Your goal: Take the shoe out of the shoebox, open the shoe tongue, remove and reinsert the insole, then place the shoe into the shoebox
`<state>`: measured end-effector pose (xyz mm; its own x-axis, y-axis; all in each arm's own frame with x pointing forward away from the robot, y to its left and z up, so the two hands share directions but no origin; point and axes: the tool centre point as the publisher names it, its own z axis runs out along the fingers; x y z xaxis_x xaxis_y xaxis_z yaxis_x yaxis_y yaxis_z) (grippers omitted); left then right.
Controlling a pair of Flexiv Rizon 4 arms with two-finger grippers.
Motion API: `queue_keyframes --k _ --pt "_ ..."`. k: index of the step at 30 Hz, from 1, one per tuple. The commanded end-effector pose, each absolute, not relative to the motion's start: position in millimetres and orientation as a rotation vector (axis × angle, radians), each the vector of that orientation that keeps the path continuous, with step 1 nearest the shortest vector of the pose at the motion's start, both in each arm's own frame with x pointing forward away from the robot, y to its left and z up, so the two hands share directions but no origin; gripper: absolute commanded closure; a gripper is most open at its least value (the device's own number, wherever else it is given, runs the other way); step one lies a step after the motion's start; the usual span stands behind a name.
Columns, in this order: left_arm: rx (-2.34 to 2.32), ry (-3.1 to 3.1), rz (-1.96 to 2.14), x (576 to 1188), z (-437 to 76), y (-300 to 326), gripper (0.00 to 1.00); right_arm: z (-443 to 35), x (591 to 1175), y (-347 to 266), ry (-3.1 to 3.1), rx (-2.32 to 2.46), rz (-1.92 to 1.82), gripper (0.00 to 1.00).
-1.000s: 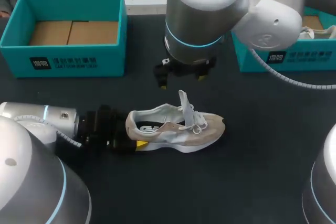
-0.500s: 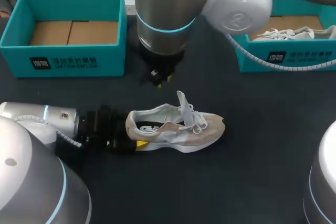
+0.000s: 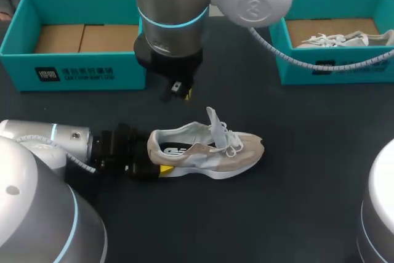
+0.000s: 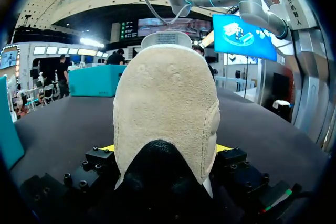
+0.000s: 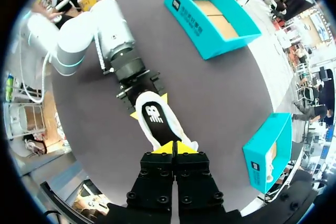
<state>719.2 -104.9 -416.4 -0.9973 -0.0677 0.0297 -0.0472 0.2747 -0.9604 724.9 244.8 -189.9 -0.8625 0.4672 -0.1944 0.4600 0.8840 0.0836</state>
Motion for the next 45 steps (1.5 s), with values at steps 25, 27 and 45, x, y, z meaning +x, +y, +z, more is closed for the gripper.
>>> queue_keyframes --k 25,27,45 --pt "-0.112 2.497 -1.875 717.4 -419.5 -103.7 1.0 -329.6 721.6 263.3 3.028 0.557 -0.009 1.0" --pt "-0.112 2.497 -1.875 717.4 -419.5 -103.7 1.0 -337.5 724.0 263.6 3.05 0.518 -0.02 1.0" --pt "-0.112 2.497 -1.875 717.4 -419.5 -103.7 1.0 -373.0 730.2 235.3 3.082 0.382 -0.082 1.0"
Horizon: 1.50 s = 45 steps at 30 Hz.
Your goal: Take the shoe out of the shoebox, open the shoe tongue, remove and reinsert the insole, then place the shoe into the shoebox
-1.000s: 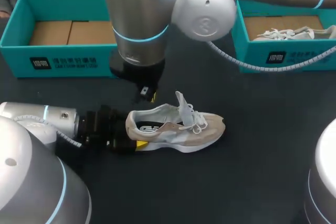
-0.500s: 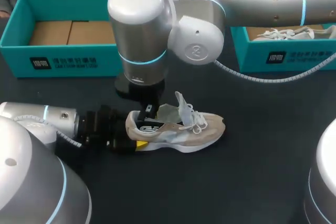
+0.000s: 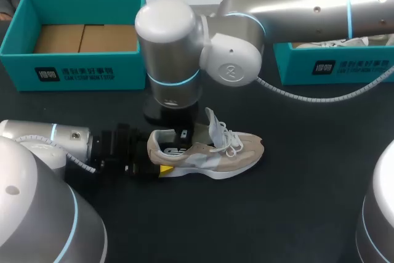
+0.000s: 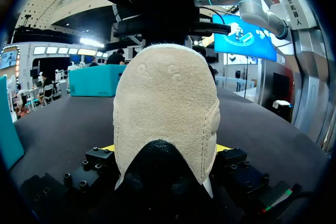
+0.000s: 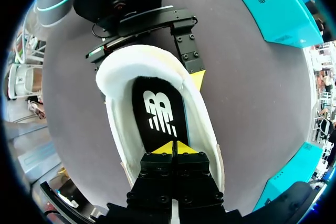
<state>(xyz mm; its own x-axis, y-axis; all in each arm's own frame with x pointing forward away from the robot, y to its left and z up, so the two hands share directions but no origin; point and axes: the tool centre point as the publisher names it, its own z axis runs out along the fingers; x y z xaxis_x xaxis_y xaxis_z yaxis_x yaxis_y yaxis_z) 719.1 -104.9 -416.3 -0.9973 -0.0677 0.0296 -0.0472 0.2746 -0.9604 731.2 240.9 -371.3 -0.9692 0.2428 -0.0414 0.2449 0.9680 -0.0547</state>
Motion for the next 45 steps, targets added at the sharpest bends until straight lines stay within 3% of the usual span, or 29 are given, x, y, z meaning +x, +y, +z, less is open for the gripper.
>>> queue_keyframes --k 1,3,4,5,7,8,16,22,26,28,29,30,45 --pt "-0.112 2.497 -1.875 717.4 -419.5 -103.7 1.0 -373.2 730.1 234.2 3.082 0.384 -0.078 1.0" --pt "-0.112 2.497 -1.875 717.4 -419.5 -103.7 1.0 -373.3 730.7 231.8 3.079 0.391 -0.066 1.0" --pt "-0.112 2.497 -1.875 717.4 -419.5 -103.7 1.0 -373.1 731.2 231.0 3.071 0.398 -0.065 0.81" --pt "-0.112 2.497 -1.875 717.4 -419.5 -103.7 1.0 -372.5 731.9 230.4 3.073 0.418 -0.064 0.69" --pt "-0.112 2.497 -1.875 717.4 -419.5 -103.7 1.0 -373.0 733.9 229.1 3.072 0.419 -0.063 0.58" --pt "-0.112 2.497 -1.875 717.4 -419.5 -103.7 1.0 -374.5 735.9 228.8 3.072 0.419 -0.061 0.57" --pt "-0.112 2.497 -1.875 717.4 -419.5 -103.7 1.0 -386.9 746.0 233.6 3.08 0.377 -0.047 0.6" --pt "-0.112 2.497 -1.875 717.4 -419.5 -103.7 1.0 -401.8 745.1 240.4 3.11 0.36 0.002 0.73" --pt "-0.112 2.497 -1.875 717.4 -419.5 -103.7 1.0 -411.3 738.1 246.7 3.145 0.342 0.01 0.76" --pt "-0.112 2.497 -1.875 717.4 -419.5 -103.7 1.0 -416.5 733.7 249.2 3.159 0.349 0.018 0.82" --pt "-0.112 2.497 -1.875 717.4 -419.5 -103.7 1.0 -418.6 731.4 250.4 3.165 0.346 0.011 0.96" --pt "-0.112 2.497 -1.875 717.4 -419.5 -103.7 1.0 -419.2 729.6 251.3 3.169 0.348 0.012 1.0" --pt "-0.112 2.497 -1.875 717.4 -419.5 -103.7 1.0 -360.6 716.4 226.0 3.106 0.495 -0.001 1.0"
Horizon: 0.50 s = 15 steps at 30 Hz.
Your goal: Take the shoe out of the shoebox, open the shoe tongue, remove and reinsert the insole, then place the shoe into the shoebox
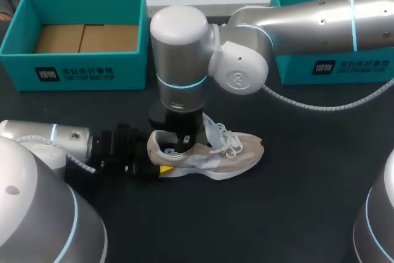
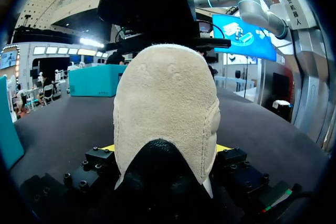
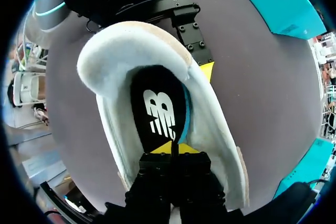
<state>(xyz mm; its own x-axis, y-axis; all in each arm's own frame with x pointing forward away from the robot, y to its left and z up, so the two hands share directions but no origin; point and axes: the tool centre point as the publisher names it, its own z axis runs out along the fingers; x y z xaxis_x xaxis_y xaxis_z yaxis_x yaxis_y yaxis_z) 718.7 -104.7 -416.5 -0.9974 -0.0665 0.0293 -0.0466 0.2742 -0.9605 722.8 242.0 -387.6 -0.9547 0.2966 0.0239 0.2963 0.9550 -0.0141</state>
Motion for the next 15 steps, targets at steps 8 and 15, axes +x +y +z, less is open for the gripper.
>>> queue_keyframes --k 8,15 --pt "-0.112 2.497 -1.875 717.4 -419.5 -103.7 1.0 -332.2 728.2 211.1 -3.091 -0.6 -0.123 1.0" --pt "-0.112 2.497 -1.875 717.4 -419.5 -103.7 1.0 -318.7 733.7 209.3 -3.106 -0.606 -0.13 1.0"
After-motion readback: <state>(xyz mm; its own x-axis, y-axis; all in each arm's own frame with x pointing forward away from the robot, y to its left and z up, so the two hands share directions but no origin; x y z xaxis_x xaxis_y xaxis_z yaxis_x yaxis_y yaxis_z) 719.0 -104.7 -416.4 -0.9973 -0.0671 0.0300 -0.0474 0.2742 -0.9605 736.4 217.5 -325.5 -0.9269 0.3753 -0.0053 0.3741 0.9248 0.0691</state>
